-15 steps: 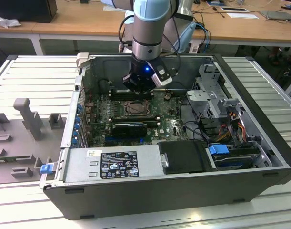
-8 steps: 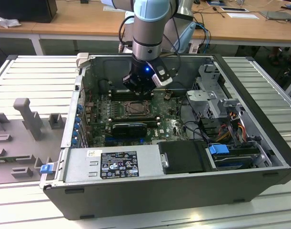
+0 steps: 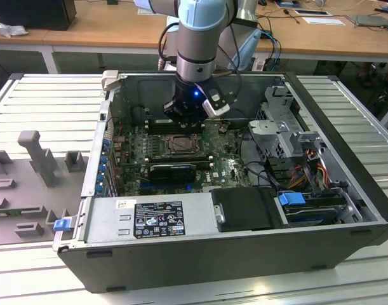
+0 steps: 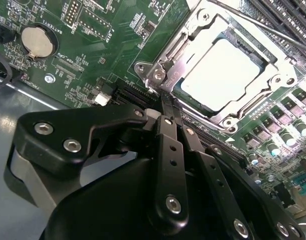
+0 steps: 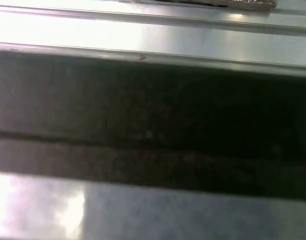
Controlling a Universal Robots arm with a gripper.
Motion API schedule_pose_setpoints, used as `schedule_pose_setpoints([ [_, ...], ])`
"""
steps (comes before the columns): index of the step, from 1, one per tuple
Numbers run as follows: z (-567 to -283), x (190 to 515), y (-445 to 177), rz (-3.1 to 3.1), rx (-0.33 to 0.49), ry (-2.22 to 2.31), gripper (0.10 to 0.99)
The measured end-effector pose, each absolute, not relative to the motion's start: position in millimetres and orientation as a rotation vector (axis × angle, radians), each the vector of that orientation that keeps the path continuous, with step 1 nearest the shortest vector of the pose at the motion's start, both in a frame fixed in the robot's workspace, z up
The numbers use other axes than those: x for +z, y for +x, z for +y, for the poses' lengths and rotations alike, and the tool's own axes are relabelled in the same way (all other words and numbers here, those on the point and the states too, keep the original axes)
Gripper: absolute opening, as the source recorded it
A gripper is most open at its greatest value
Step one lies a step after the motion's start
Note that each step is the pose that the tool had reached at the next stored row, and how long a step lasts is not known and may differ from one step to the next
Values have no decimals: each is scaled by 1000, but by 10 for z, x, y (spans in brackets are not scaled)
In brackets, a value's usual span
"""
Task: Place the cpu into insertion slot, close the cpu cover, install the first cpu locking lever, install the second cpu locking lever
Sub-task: 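Install the first cpu locking lever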
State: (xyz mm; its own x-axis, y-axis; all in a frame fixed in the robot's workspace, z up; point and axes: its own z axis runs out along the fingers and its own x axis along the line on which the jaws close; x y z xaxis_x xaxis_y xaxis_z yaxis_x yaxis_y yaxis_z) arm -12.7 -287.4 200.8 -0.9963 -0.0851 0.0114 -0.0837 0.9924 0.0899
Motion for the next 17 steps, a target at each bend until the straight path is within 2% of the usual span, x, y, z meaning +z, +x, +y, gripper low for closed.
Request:
schedule_pose_setpoints([
  [17,-2895,2134,-126,-3120,-155,132,106],
])
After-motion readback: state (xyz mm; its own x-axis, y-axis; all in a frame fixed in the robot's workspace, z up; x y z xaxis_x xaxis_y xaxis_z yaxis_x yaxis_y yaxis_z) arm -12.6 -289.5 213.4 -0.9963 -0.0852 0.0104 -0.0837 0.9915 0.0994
